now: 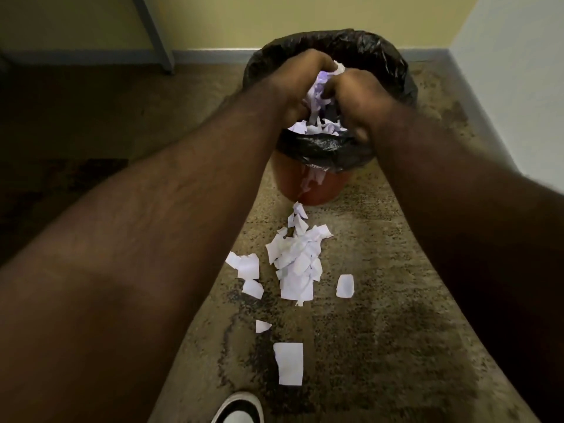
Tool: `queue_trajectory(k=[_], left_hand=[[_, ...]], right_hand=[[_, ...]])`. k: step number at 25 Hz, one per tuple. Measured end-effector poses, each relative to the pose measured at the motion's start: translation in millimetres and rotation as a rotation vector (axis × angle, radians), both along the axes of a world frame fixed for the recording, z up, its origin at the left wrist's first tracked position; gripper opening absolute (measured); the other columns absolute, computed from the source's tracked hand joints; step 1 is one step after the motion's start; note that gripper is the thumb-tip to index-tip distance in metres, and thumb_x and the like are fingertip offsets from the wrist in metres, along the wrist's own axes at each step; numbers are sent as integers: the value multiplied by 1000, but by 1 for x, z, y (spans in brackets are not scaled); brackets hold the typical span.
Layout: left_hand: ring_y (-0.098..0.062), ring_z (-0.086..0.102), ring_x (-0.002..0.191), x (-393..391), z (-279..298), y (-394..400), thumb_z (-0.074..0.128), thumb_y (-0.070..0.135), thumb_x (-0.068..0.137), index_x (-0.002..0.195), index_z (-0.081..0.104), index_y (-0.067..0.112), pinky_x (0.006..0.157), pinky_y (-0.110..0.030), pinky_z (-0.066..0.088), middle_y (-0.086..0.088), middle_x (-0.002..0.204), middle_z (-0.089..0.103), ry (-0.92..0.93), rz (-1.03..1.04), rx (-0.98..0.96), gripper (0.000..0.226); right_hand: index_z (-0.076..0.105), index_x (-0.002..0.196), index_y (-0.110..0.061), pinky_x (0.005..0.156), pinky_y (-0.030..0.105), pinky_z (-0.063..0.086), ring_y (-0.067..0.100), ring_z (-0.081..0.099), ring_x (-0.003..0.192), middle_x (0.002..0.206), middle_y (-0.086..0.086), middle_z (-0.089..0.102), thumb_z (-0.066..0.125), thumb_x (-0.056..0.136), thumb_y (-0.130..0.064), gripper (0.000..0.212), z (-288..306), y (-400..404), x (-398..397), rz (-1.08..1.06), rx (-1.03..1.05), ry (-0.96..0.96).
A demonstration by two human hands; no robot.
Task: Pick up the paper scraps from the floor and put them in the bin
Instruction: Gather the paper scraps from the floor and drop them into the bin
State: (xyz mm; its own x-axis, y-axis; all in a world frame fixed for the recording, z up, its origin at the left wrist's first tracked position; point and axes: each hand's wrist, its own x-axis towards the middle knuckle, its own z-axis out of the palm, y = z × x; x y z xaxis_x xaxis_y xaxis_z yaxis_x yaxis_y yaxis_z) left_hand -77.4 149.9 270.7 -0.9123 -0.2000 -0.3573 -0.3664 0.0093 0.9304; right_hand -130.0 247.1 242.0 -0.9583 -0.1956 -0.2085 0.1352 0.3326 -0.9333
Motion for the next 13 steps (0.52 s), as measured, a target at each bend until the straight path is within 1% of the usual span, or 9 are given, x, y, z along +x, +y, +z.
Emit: queue_trajectory(k=[1, 2, 3, 5, 6, 8, 9, 11, 13], left_hand=[[-22, 63, 62, 4, 4, 1, 50, 21, 94, 81, 60, 8, 66, -27, 48, -11, 73, 66, -3, -3, 23, 21], [-19, 65, 55, 9, 8, 0, 48, 24, 97, 78, 58, 7, 62, -25, 49, -6, 62, 68, 9, -4, 34, 27], [-15, 66, 49, 12, 12, 0, 47, 26, 99, 74, 54, 9, 61, -23, 51, 2, 53, 67, 28, -3, 44, 31], [-15, 68, 60, 16, 19, -1, 46, 31, 99, 76, 54, 17, 68, -27, 54, 7, 58, 66, 69, 4, 20, 29], [-17, 68, 63, 16, 21, -2, 45, 32, 99, 77, 55, 18, 64, -27, 54, 5, 62, 66, 77, 3, 23, 28], [-19, 62, 60, 18, 25, -3, 42, 35, 100, 77, 56, 22, 50, -21, 50, 3, 67, 63, 43, -15, 21, 29], [-17, 57, 61, 19, 26, -3, 41, 36, 99, 76, 54, 24, 50, -19, 46, 4, 72, 58, 19, -27, 6, 30], [-11, 50, 66, 20, 27, -4, 40, 37, 100, 76, 51, 26, 51, -19, 41, 7, 78, 51, 13, -29, -14, 28], [-4, 47, 72, 19, 26, -6, 44, 32, 100, 81, 50, 27, 58, -19, 43, 9, 85, 50, 127, 20, -26, 21]], right_hand=[[65, 116, -6, 69, 33, 54, 29, 69, 89, 100, 15, 70, 63, 70, -18, 47, 0, 1, -1, -9, 3, 3], [61, 124, -7, 73, 34, 56, 27, 69, 94, 109, 14, 69, 64, 70, -22, 56, 1, 2, -2, -2, 9, 36], [59, 128, -10, 78, 36, 57, 25, 67, 99, 115, 11, 68, 64, 72, -26, 58, 1, 5, -3, 4, 30, 71], [59, 130, -17, 88, 41, 56, 22, 65, 104, 118, 5, 67, 64, 72, -37, 61, 0, 11, -9, 33, 55, 144], [59, 131, -20, 92, 44, 55, 21, 65, 106, 119, 2, 68, 65, 69, -44, 67, -2, 15, -11, 43, 63, 156], [55, 136, -23, 95, 43, 55, 19, 66, 108, 122, -2, 68, 65, 68, -52, 75, -6, 23, -15, 83, 60, 165], [54, 138, -22, 94, 42, 56, 17, 66, 109, 122, -3, 68, 64, 73, -50, 71, -2, 25, -10, 91, 68, 201], [51, 141, -21, 96, 34, 56, 13, 62, 115, 128, -6, 63, 57, 89, -38, 55, 7, 30, 3, 98, 68, 320], [44, 145, -16, 99, 22, 52, 11, 54, 126, 139, -2, 54, 51, 97, -22, 49, 11, 45, 23, -3, -41, 455]])
